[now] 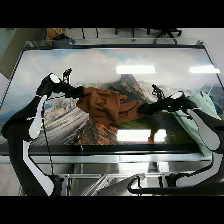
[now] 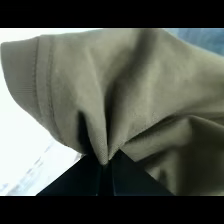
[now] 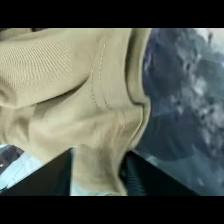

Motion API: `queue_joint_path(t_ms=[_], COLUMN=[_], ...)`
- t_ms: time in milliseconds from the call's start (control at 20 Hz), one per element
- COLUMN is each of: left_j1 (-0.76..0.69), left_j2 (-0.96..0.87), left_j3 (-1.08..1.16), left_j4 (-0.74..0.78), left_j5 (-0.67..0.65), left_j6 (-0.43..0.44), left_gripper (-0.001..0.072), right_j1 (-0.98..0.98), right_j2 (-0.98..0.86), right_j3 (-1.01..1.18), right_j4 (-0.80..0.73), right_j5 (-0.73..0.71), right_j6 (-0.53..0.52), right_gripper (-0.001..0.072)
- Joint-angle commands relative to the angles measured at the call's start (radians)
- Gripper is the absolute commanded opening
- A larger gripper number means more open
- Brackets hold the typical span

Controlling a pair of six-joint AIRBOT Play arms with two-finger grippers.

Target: Fold the shirts.

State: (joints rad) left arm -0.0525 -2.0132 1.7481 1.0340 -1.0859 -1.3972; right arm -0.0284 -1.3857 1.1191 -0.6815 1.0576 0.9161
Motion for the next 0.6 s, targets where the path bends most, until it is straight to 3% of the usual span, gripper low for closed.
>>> queue_joint_path(t_ms=[0, 50, 100, 300, 550], left_j1=[0.002, 0.002, 0.002, 0.007, 0.060], left_j2=[-0.021, -0.021, -0.021, 0.065, 0.398], left_j3=[0.053, 0.067, 0.085, 0.208, 0.372], left_j4=[-0.015, -0.014, -0.014, -0.014, -0.014], left_j5=[-0.021, -0.039, -0.061, -0.159, -0.126], left_j6=[0.003, 0.003, 0.003, 0.003, 0.002], left_gripper=[0.0020, 0.0019, 0.0017, 0.0016, 0.0016], right_j1=[0.012, 0.013, 0.013, -0.022, -0.214], right_j2=[-0.016, -0.017, -0.016, 0.051, 0.240], right_j3=[-0.002, -0.002, -0.002, 0.077, 0.469], right_j4=[0.012, 0.039, 0.080, 0.209, 0.396], right_j5=[-0.020, -0.010, 0.003, 0.060, 0.128], right_j6=[0.000, -0.021, -0.048, -0.080, -0.048], right_gripper=[0.0347, 0.0114, 0.0019, 0.0018, 0.0016])
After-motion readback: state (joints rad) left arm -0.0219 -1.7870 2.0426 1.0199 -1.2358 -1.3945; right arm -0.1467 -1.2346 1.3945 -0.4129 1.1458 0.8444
